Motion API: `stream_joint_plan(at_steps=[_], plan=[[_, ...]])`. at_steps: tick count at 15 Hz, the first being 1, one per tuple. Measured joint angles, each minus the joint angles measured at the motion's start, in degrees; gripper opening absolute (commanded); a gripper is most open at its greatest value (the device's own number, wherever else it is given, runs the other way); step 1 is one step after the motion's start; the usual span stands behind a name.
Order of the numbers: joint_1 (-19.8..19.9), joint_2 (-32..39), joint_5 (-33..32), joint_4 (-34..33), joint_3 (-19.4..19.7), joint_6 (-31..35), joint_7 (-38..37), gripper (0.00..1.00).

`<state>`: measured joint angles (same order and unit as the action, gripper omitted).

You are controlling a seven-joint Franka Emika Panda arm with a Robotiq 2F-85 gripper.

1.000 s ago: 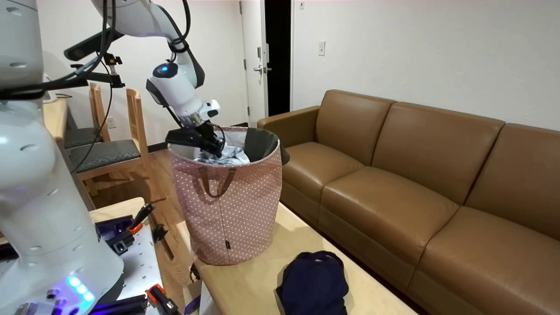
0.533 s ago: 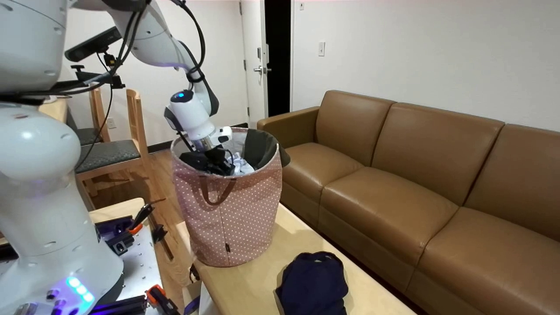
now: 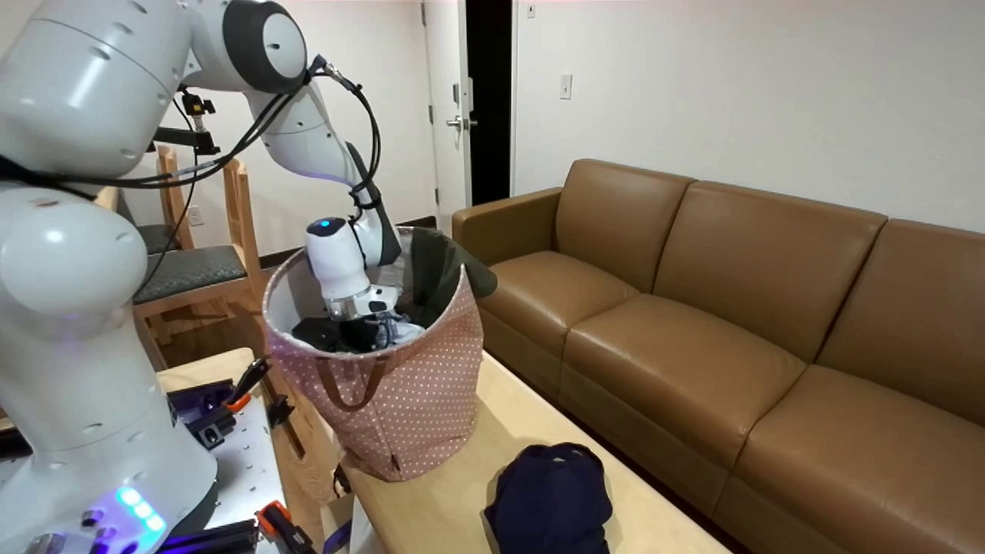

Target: Put the checked garment in the laundry basket

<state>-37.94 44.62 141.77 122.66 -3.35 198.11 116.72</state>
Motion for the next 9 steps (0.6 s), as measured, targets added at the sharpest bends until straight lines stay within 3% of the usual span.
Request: stream_joint_plan(at_steps=[5,9], plan=[[-0.47,-0.85,7.56,1.57,0.18,-0.01,5.75,0.95],[-3.94,-4.46,7.49,2.99,1.91,-0.01,5.39,1.0]])
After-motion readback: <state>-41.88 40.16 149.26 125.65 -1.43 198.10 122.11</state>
